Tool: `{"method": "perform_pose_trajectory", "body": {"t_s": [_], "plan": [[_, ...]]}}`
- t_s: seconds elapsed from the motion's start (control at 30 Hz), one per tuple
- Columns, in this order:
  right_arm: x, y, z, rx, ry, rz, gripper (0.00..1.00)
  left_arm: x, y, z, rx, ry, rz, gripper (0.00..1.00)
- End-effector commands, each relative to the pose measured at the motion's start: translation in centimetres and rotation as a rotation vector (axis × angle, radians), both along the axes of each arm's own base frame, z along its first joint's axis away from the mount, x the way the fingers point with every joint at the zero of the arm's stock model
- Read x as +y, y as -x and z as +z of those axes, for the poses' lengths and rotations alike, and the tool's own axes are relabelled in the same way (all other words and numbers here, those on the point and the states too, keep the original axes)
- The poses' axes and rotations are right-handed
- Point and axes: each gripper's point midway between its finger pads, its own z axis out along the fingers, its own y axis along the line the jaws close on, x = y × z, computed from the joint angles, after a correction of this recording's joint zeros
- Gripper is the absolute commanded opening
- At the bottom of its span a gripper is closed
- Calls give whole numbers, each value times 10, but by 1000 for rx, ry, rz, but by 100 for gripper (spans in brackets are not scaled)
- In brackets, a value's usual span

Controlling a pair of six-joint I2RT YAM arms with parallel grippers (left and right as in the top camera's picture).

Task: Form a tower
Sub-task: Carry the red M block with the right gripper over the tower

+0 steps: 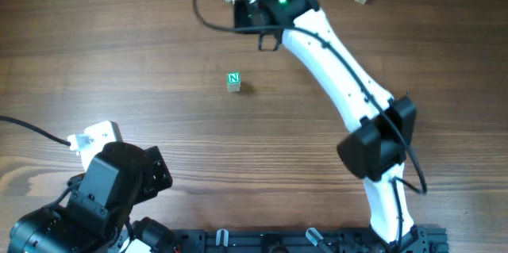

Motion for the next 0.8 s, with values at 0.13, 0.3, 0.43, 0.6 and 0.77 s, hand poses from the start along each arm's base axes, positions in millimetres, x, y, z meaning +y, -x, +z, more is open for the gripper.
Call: {"method": "perform_pose_trajectory", "body": {"t_s": [0.13,0.3,0.43,0.6,0.77], "plan": [[32,52,-54,115,110,83,17,0,1,-1,3,11,13,100],[25,62,-88,169,148,75,17,0,0,-1,2,11,13,100],[19,70,-113,208,170,77,17,0,1,-1,3,11,13,100],[23,75,-126,227,151,92,17,0,0,-1,2,11,13,100],[29,74,-125,221,130,110,17,0,0,-1,2,11,13,100]]}}
